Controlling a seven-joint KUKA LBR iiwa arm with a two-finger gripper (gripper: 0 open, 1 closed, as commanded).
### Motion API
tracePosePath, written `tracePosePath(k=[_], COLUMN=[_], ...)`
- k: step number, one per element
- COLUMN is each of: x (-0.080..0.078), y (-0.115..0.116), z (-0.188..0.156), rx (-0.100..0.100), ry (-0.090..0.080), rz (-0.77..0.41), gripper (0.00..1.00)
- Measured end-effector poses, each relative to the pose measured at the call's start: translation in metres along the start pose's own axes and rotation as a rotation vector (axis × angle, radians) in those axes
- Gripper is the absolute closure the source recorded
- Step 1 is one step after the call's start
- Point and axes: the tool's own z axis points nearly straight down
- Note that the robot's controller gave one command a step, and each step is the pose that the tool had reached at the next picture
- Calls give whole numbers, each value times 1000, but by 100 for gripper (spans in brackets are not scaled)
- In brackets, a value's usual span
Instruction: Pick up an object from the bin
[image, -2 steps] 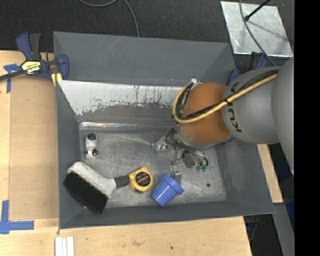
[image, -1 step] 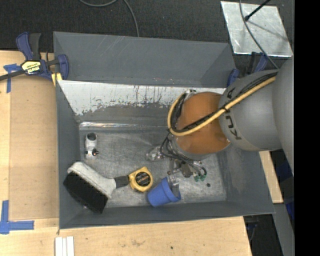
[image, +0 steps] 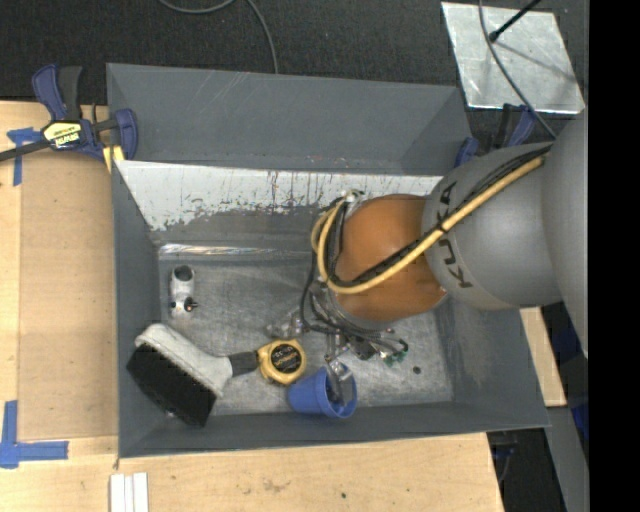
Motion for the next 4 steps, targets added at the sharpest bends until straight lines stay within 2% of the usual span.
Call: tracePosePath(k=[1, 2, 3, 4], x=[13, 13, -83, -83], y=[0, 0, -41, -41], z=[10, 10, -77, -76], rx=[8, 8, -3, -4], ry=[-13, -13, 6, 7], rz=[-213, -214, -347, -346], gripper=[100, 100, 100, 100])
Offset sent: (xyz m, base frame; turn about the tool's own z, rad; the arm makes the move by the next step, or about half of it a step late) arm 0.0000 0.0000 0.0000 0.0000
